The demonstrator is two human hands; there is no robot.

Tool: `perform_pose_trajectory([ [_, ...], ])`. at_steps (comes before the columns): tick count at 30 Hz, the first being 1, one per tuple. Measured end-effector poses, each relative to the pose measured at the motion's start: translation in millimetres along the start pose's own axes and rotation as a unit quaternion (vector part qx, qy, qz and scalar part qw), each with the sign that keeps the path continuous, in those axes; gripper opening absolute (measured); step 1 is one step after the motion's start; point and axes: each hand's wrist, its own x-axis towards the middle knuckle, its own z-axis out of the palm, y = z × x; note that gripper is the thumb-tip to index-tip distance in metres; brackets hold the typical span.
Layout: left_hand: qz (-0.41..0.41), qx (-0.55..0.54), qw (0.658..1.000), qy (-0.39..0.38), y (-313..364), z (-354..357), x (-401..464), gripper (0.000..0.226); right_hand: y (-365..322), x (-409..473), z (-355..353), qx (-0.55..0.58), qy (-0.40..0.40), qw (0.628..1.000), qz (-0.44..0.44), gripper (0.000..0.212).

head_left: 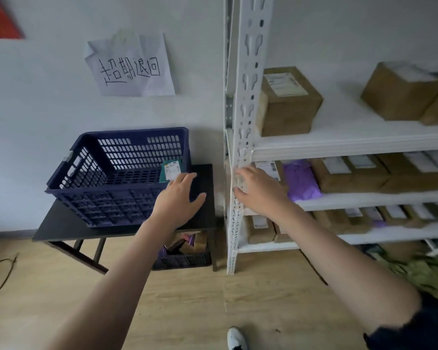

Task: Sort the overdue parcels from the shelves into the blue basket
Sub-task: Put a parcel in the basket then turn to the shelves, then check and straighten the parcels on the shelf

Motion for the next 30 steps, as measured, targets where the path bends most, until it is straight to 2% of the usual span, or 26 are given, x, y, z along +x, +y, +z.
perform_pose_trajectory([
  [8, 0.077, -0.018, 0.997, 0.004, 140.7, 22.8, 8.4, 0.064, 117.5, -68.8, -85.9, -0.009, 0.057, 0.997, 0.052, 0.047],
  [13, 0.074, -0.063, 0.995, 0.02, 256.5, 51.8, 26.3, 0.06, 206.4, -108.2, -134.2, -0.004, 0.065, 0.996, 0.064, 0.047],
  [20, 0.112, -0.098, 0.988, 0.03, 398.4, 97.9, 53.5, 0.056, 325.9, -147.5, -190.6, -0.002, 0.072, 0.994, 0.082, 0.049],
  [25, 0.116, -0.088, 0.989, 0.032, 450.5, 111.6, 79.3, 0.055, 381.9, -143.1, -212.4, 0.016, 0.082, 0.992, 0.094, 0.049],
  [30, 0.121, -0.061, 0.99, 0.042, 466.8, 116.9, 117.0, 0.053, 407.8, -111.4, -216.1, 0.051, 0.083, 0.991, 0.091, 0.056],
])
